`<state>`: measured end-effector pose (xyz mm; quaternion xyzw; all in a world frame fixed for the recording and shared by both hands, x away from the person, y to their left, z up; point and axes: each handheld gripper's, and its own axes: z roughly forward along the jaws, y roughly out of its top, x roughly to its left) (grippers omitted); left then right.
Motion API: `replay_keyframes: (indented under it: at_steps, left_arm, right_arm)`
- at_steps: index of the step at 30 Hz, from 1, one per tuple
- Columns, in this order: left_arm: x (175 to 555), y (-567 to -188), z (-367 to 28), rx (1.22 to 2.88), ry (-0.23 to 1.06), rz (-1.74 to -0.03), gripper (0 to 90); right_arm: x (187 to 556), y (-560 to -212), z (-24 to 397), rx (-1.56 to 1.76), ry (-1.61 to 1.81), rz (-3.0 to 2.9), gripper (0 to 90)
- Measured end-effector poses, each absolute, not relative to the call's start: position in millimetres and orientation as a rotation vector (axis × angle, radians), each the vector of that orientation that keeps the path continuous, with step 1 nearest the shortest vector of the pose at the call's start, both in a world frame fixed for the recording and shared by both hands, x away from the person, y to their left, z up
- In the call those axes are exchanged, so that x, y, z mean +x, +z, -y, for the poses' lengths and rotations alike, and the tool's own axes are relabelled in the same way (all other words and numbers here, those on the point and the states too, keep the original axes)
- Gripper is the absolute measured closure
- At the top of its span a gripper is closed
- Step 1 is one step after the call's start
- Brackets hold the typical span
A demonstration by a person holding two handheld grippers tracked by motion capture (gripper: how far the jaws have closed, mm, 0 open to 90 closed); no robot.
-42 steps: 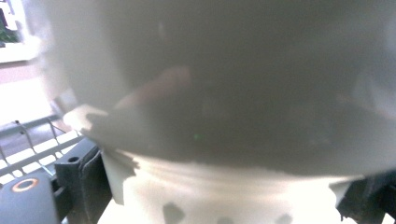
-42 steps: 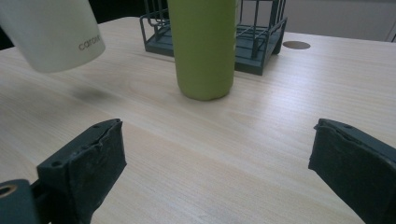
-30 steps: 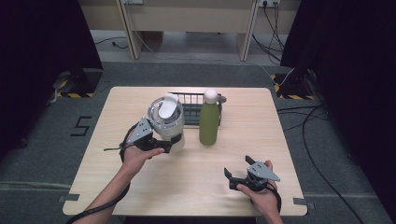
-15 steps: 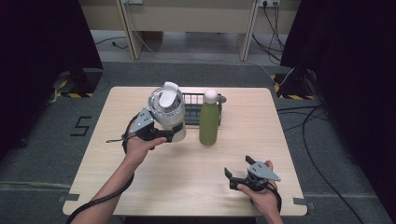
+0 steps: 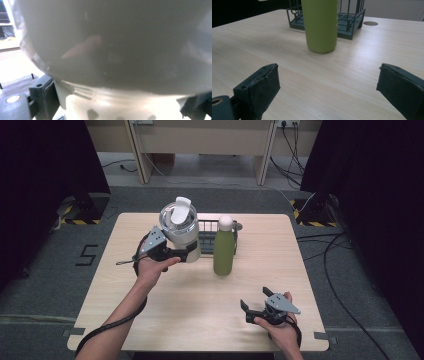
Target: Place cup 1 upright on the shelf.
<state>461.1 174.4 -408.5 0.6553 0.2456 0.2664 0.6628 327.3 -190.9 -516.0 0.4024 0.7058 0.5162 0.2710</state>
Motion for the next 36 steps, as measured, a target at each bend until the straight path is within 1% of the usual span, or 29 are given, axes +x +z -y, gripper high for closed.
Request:
replay_keyframes:
  at_steps: [14, 36]
  left_arm:
    - [475.2, -401.8, -170.5, 1.474, 0.610, -0.573, 9.3]
    - [501.6, -383.1, -174.8, 1.446, 0.641, -0.606, 9.3]
  right_arm:
    - [327.5, -516.2, 191.4, 1.085, 1.394, -1.898, 4.5]
    - [327.5, -517.2, 189.8, 1.095, 1.401, -1.902, 4.7]
